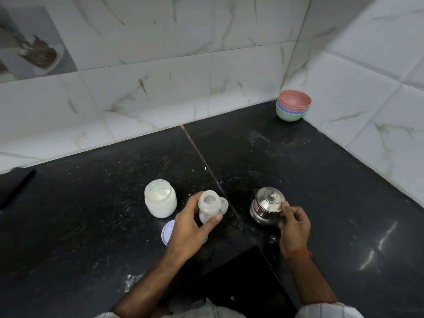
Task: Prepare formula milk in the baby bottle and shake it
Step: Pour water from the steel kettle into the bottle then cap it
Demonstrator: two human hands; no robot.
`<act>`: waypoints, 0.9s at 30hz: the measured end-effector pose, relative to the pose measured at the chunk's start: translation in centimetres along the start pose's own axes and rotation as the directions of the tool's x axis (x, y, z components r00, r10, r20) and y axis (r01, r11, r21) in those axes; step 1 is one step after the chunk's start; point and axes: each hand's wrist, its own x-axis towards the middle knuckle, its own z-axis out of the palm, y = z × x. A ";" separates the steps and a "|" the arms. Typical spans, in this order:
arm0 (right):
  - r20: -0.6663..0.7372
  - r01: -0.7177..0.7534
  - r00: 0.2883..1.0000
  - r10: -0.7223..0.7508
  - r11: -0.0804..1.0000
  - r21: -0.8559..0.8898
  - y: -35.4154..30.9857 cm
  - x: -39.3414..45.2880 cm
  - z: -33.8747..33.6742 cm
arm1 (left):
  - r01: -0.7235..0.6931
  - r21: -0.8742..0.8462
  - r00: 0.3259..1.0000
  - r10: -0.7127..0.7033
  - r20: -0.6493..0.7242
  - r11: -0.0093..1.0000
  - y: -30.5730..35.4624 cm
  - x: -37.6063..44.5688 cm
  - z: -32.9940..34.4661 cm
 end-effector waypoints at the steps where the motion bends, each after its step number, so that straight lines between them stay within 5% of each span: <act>1: -0.036 -0.001 0.999 0.002 1.000 0.016 0.5 0.4 0.0 | 0.004 -0.005 1.000 -0.004 -0.029 1.000 0.0 -0.1 -0.4; 9: -0.165 0.049 0.985 -0.057 0.998 -0.050 1.8 1.2 -0.4 | 0.075 -0.012 0.981 -0.076 -0.181 0.997 -0.8 -1.2 -3.8; 11: -0.239 0.150 0.953 -0.186 0.975 -0.161 1.4 0.6 0.0 | 0.085 -0.017 0.973 -0.086 -0.214 0.996 -1.2 -1.5 -4.4; 13: -0.199 0.401 0.840 -0.504 0.825 -0.399 -0.5 -1.1 1.0 | 0.093 -0.019 0.967 -0.095 -0.235 0.996 -1.4 -1.8 -4.8; 16: 0.242 0.758 0.613 -0.752 0.474 -0.448 -3.0 -5.0 4.4 | 0.091 -0.006 0.964 -0.090 -0.251 0.996 -1.6 -2.0 -5.5; 18: 0.509 0.783 0.621 -0.596 0.498 -0.373 -2.3 -7.0 7.1 | 0.089 -0.003 0.961 -0.087 -0.261 0.996 -1.7 -2.0 -6.0; 20: 0.706 0.742 0.643 -0.297 0.471 -0.478 0.2 -8.4 9.4 | 0.089 -0.003 0.960 -0.087 -0.264 0.996 -1.7 -2.0 -6.5; 23: 0.742 0.706 0.670 0.024 0.285 -0.648 4.5 -9.3 11.2 | 0.089 0.006 0.964 -0.085 -0.251 0.996 -1.4 -2.1 -7.0; 27: 0.667 0.594 0.704 0.245 0.311 -0.742 6.4 -9.2 11.4 | 0.071 0.030 0.974 -0.063 -0.217 0.997 -1.3 -2.0 -7.2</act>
